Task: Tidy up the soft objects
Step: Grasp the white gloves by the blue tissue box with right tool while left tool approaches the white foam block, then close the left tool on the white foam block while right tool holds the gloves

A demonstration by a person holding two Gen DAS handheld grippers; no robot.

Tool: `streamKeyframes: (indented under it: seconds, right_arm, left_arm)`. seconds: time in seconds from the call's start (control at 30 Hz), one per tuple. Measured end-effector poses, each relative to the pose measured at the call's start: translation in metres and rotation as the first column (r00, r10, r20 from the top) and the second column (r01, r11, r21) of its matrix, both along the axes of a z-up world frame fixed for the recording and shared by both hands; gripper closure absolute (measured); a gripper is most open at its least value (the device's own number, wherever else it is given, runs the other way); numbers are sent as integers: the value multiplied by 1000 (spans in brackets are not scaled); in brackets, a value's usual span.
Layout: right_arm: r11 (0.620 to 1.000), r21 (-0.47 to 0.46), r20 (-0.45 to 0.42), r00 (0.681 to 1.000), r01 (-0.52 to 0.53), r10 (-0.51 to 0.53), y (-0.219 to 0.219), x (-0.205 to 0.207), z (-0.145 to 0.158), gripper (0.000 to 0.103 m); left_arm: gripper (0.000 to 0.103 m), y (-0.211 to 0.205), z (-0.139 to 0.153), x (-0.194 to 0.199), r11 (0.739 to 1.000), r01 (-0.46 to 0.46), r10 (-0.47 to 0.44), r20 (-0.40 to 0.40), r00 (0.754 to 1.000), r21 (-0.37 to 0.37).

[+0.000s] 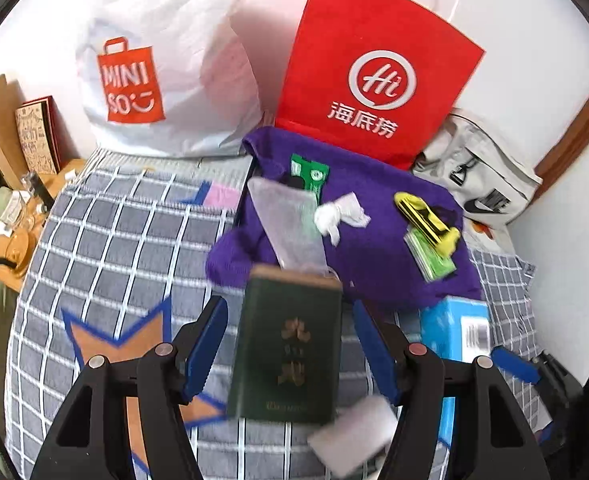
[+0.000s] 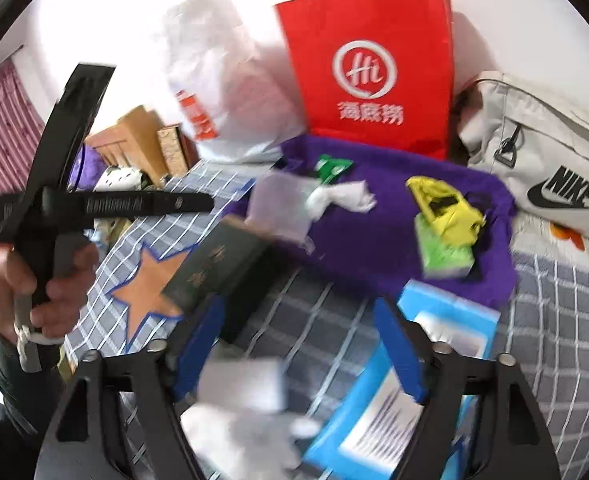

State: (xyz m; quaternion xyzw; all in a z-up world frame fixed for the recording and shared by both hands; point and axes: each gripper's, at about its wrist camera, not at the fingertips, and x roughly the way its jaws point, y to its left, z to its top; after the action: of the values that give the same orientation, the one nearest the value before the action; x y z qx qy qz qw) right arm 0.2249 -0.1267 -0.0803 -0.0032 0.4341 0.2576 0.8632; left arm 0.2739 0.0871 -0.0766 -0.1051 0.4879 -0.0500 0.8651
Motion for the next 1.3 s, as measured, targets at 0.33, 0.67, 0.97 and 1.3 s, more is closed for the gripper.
streamKeyframes:
  seconds: [0.33,0.67,0.97,1.3]
  right_arm:
    - [999,-15,-52,997,-53,52,33,-63,-36,23]
    - [992,-117,-62,997,-50,43,51,-92,-85,65]
    - [997,-70,-37,999,-17,15,14,-118,-77,88]
    - [993,-58,-5,995,100,-100,-52,-142,-72,88]
  left_arm:
    - [40,13,-17,-68,1000,-25,25,1,1000,19]
    - [40,21,-44,-108,999,-33,33,-20,999,12]
    - [40,-13,-66,-114,997,70,-69,-32,997,32]
    - [33,-52,-87,-106,976,215,-214,-30,976,45]
